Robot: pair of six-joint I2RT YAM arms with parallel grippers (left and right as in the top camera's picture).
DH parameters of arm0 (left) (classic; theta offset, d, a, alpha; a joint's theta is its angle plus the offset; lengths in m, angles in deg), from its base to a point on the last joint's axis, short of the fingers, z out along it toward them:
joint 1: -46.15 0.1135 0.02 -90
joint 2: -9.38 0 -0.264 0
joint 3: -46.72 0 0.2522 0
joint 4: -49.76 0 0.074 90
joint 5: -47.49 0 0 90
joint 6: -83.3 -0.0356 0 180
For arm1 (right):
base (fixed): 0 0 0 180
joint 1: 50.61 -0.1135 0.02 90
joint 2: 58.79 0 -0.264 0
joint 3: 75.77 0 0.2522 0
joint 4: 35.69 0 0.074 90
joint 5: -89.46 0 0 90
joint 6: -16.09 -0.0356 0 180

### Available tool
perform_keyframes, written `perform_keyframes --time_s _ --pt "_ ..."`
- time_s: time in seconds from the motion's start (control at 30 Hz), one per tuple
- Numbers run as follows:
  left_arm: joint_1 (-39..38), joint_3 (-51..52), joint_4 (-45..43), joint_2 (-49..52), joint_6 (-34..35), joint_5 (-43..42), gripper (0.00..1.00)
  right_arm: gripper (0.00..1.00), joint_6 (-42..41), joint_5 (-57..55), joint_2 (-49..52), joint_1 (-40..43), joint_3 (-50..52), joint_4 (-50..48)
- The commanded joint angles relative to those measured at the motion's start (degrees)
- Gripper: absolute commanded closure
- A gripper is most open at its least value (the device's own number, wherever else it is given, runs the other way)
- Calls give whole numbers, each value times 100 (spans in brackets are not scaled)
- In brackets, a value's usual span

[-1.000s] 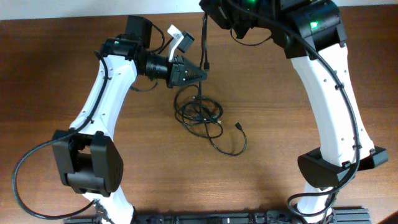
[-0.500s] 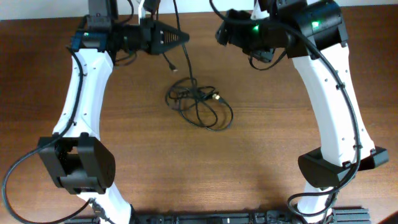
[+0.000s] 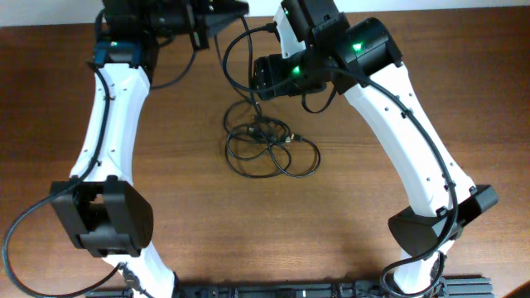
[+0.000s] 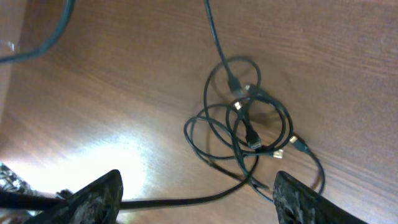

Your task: Untangle cables

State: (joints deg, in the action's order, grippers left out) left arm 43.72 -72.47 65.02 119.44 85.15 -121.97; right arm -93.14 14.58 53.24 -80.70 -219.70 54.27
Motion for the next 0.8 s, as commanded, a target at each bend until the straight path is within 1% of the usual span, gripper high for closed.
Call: perform_keyframes --time_s 0.0,0.03,0.07,0.1,0.13,0.23,0.3,0.4,0.47,0.5,0.57,0.6,0.63,0.7,0.77 --pt "490 -111 -1738 -15 2216 -20 100 25 96 76 -278 188 -155 -39" --pt "586 -140 -2339 -17 2225 140 100 24 74 76 -304 291 -188 -37" --pt "680 -247 -2481 -79 2225 245 100 18 -68 85 -304 483 -201 -31" --pt "706 -308 -2409 -120 2225 299 100 10 -85 131 -295 584 -199 0" --pt "721 -407 -2326 -190 2225 437 100 7 -70 181 -291 656 -192 81" --pt "721 -487 -2330 -341 2225 955 100 6 -44 179 -291 656 -190 216" --pt "778 -490 -2334 -452 2218 1580 100 6 42 142 -291 654 -190 337" --pt "857 -487 -2328 -455 2214 2146 100 6 37 -181 -291 654 -170 557" --pt "892 -487 -2332 -455 2210 2778 100 6 37 -328 -280 654 -162 713" --pt "953 -487 -2321 -455 1985 3204 100 6 39 -361 -273 649 -162 791" --pt "1082 -487 -1838 -455 881 3921 100 6 37 -358 -258 649 -162 831" --pt "1106 -487 -1646 -455 535 4188 100 6 37 -358 -249 649 -162 846" --pt "1139 -487 -1207 -455 -566 4846 100 6 37 -358 -232 649 -162 857" --pt "1163 -487 -798 -455 -2236 5342 100 6 37 -358 -188 649 -162 892" --pt "1161 -487 155 -455 -4651 6164 100 6 35 -356 -111 643 -162 892"
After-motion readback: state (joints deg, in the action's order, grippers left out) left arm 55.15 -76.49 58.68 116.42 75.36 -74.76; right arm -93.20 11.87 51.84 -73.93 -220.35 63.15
